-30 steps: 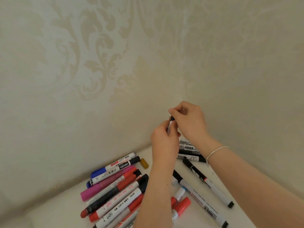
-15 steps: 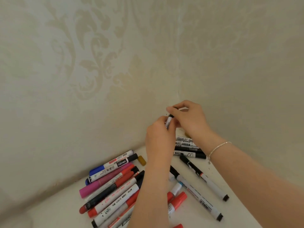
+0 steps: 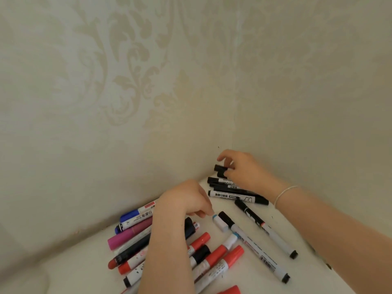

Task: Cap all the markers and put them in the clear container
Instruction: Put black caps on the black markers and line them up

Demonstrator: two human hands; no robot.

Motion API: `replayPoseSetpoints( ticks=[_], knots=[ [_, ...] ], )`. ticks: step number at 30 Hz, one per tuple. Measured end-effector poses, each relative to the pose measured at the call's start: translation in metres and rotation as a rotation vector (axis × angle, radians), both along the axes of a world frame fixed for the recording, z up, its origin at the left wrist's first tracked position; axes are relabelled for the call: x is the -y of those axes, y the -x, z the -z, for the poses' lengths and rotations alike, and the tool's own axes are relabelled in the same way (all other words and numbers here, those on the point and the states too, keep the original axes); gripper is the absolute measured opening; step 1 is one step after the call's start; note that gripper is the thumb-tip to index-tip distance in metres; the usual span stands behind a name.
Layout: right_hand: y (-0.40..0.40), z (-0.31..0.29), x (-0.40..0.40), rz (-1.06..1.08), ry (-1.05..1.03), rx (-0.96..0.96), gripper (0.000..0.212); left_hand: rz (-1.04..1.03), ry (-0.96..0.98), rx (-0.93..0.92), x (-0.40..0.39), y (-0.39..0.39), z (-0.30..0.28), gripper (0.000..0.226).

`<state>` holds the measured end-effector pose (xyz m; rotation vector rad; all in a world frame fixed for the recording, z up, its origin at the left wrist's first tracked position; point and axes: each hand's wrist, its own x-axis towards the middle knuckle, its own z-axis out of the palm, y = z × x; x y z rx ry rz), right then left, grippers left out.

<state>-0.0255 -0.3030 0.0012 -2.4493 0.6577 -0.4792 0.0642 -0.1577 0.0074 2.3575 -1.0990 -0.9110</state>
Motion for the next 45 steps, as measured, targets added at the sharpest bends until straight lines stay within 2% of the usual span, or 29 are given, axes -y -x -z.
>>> replayPoseSetpoints(
  ticks=[3, 5, 7, 8, 12, 14, 17, 18, 20, 23, 30, 34, 41, 45],
  knots=[
    [-0.002, 0.013, 0.0, -0.032, 0.056, -0.086, 0.03, 0.041, -0.046, -0.002, 0.008, 0.006, 0.004, 0.025],
    [0.0, 0.019, 0.0, -0.056, 0.075, -0.095, 0.03, 0.03, -0.034, 0.005, 0.013, 0.008, 0.007, 0.023],
    [0.002, 0.022, 0.0, -0.069, 0.097, -0.08, 0.029, -0.032, 0.047, 0.038, 0.017, 0.006, 0.008, 0.012],
    [0.003, 0.022, 0.0, -0.079, 0.087, -0.062, 0.028, -0.085, 0.119, 0.055, 0.019, 0.004, 0.01, 0.014],
    [0.001, 0.012, -0.008, -0.209, -0.176, 0.049, 0.016, -0.301, 0.464, -0.061, 0.026, 0.0, 0.013, 0.02],
    [0.0, 0.009, -0.012, -0.241, -0.245, 0.075, 0.01, -0.333, 0.523, -0.124, 0.027, -0.001, 0.015, 0.027],
    [0.001, 0.009, -0.015, -0.258, -0.34, 0.098, 0.011, -0.399, 0.56, -0.092, 0.031, -0.006, 0.023, 0.033],
    [0.002, 0.009, -0.016, -0.252, -0.324, 0.081, 0.013, -0.437, 0.58, -0.056, 0.032, -0.008, 0.025, 0.035],
    [0.007, 0.008, -0.019, -0.213, -0.112, -0.024, 0.026, -0.501, 0.619, -0.031, 0.033, -0.01, 0.029, 0.038],
    [0.01, 0.004, -0.024, -0.173, 0.23, -0.125, 0.041, -0.539, 0.627, -0.197, 0.033, -0.008, 0.031, 0.039],
    [0.004, -0.014, -0.036, -0.073, 0.46, -0.241, 0.039, -0.644, 0.804, -0.552, 0.038, -0.003, 0.03, 0.034],
    [0.007, -0.02, -0.037, -0.043, 0.456, -0.266, 0.036, -0.61, 0.814, -0.586, 0.038, 0.001, 0.028, 0.034],
    [0.007, -0.021, -0.031, -0.017, 0.272, -0.2, 0.043, -0.589, 0.857, -0.594, 0.04, 0.004, 0.024, 0.034],
    [0.015, -0.017, -0.018, 0.004, 0.209, -0.221, 0.045, -0.566, 0.787, -0.569, 0.047, 0.012, 0.029, 0.034]
  ],
)
